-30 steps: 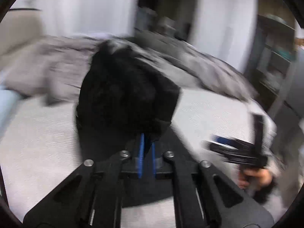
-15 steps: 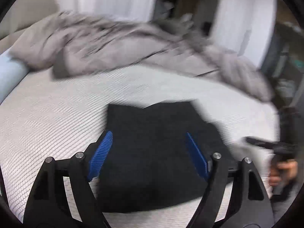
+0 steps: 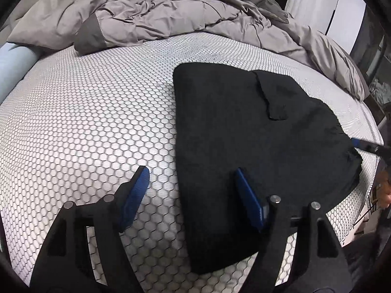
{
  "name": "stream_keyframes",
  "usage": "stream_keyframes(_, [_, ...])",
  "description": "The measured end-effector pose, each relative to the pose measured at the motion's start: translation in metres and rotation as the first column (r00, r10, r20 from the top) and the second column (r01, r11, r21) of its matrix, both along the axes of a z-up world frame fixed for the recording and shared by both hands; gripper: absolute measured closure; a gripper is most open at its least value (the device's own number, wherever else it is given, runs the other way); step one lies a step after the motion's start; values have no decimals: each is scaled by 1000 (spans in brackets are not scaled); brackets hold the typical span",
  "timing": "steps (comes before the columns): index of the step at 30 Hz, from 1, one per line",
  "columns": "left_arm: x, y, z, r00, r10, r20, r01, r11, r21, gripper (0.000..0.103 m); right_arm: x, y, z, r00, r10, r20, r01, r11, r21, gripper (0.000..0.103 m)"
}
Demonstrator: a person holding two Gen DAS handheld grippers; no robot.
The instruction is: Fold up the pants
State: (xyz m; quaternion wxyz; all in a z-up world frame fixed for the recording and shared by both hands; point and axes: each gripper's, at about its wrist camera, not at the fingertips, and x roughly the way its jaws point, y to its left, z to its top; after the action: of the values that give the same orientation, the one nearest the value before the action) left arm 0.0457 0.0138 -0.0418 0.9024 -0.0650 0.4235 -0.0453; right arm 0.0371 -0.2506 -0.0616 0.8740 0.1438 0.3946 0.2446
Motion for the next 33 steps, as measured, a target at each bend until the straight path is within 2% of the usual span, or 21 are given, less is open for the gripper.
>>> stream_keyframes(4, [1, 2, 7, 1000, 6, 0, -6, 1000, -1, 32, -4, 2, 8, 998, 58, 35, -61, 995, 82, 55])
stream_keyframes(9, [3, 1, 7, 1000, 14, -10, -14, 1000, -9, 32, 6, 12, -19, 997, 55, -60, -54, 998, 6, 58])
stream_keyframes(14, [5, -3, 8, 1000, 19, -11, -19, 1000, 6, 32, 7, 11, -24, 996, 70, -63, -66, 996, 63, 61])
stream_keyframes(15, [4, -4, 8, 1000, 19, -11, -19, 1000, 7, 32, 9, 13, -27, 996, 60, -73, -56, 997, 55, 63])
stream_keyframes(17, [5, -4, 8, 1000, 22, -12, -22, 1000, 1, 32, 8, 19, -26, 996, 62, -59, -60, 997, 37, 88])
stream_keyframes(19, [4, -3, 10, 1000, 18, -13, -18, 1000, -13, 32, -3, 17, -13, 997, 81, -11, -80, 996, 42, 94])
stream_keyframes(23, [3, -6, 14, 1000, -4, -6, 4, 1000, -17, 32, -29, 10, 11, 993, 102, 62, -105, 993, 53, 95])
stream_keyframes(24, [6, -8, 13, 1000, -7, -12, 7, 1000, -8, 32, -29, 10, 5, 995, 93, 39, -94, 995, 31, 95])
stream_keyframes(26, [8, -10, 10, 1000, -13, -22, 13, 1000, -4, 32, -20, 16, -17, 997, 58, -42, -61, 995, -85, 94])
stream_keyframes(27, [9, -10, 11, 1000, -13, -22, 13, 1000, -3, 32, -15, 17, -26, 996, 61, -72, -68, 993, -96, 93])
stream_keyframes(30, [9, -6, 14, 1000, -1, -13, 1, 1000, -8, 32, -24, 8, -9, 997, 78, -7, -79, 996, -47, 90])
stream_keyframes(31, [8, -5, 14, 1000, 5, -13, -5, 1000, -8, 32, -27, 3, -2, 997, 70, 22, -70, 997, -27, 85])
stream_keyframes(32, [8, -4, 13, 1000, 5, -16, -5, 1000, -10, 32, -29, -2, 2, 998, 53, 39, -53, 999, -6, 76])
stream_keyframes(33, [8, -4, 12, 1000, 4, -21, -4, 1000, -13, 32, -26, -7, 1, 999, 42, 32, -42, 999, 20, 70])
